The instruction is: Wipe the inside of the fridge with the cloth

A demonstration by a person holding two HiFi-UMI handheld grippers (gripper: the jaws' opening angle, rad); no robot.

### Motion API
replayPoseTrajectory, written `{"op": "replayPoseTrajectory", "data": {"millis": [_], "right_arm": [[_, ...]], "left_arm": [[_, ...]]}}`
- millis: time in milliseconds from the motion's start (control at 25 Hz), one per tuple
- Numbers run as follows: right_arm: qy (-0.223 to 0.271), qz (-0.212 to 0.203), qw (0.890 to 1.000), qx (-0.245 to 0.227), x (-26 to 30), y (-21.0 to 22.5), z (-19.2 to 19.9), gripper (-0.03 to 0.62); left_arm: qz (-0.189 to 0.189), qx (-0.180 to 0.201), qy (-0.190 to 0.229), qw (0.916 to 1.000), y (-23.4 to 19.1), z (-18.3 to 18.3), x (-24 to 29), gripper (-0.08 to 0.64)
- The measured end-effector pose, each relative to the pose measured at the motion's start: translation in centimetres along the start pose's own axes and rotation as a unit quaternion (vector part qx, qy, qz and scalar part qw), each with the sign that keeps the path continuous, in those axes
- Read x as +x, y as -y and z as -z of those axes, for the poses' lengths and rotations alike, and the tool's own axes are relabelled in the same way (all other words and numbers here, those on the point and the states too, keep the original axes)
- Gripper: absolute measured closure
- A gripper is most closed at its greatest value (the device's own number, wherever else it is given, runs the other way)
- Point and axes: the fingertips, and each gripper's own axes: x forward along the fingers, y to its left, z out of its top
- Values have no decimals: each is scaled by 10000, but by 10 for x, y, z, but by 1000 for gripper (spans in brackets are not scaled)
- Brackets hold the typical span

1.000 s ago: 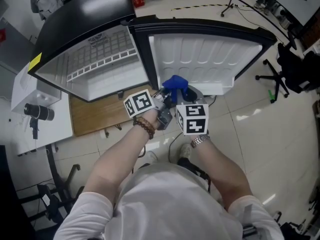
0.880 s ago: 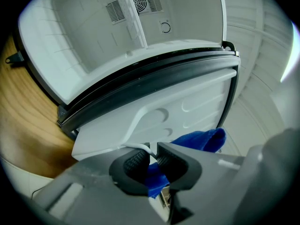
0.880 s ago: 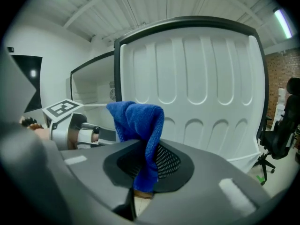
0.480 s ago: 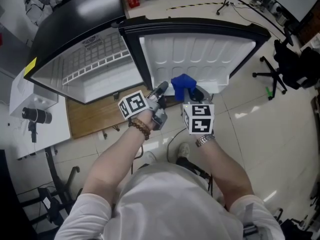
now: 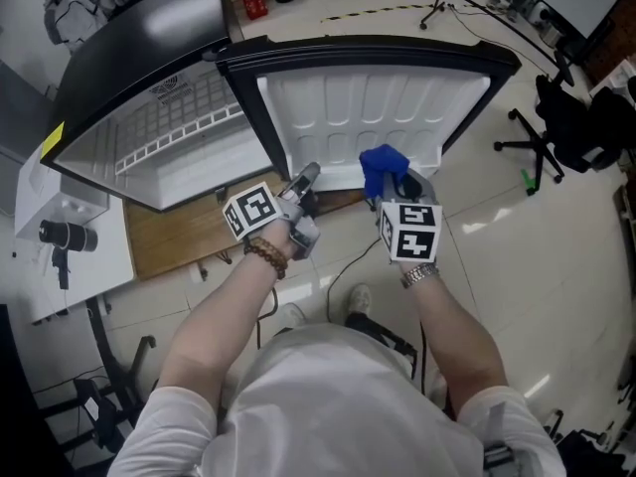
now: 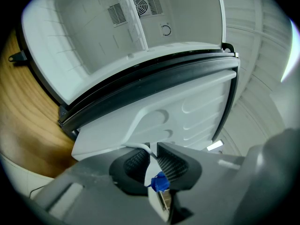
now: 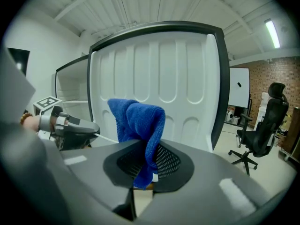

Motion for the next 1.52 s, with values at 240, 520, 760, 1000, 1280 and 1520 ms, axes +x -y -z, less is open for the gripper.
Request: {"op": "replayPoseTrajectory", "data": {"millis": [240, 520, 760, 1000, 1280, 1520], "right_arm": [[-9, 290, 9996, 68, -6, 36, 3, 552], [-33, 623, 9980, 114, -13, 78, 5, 552], [-44, 819, 9964, 200, -16, 104, 7, 552], [143, 670, 9971, 321, -29, 100, 1, 552], [243, -270, 9989, 286, -44, 13, 9, 552], [-106, -987, 9945, 329, -9, -59, 35, 552]], "left_arm": [[-20, -8, 41, 10000, -1, -1, 0, 520], [-43, -34, 86, 9999, 0, -2, 0, 520], [-70, -38, 122, 9999, -1, -2, 0, 520], [-67, -116, 157, 9998, -1, -3, 1, 523], [-111, -217, 107, 9996, -1, -4, 2, 523], [-150, -260, -20, 9995, -1, -3, 2, 522]]}}
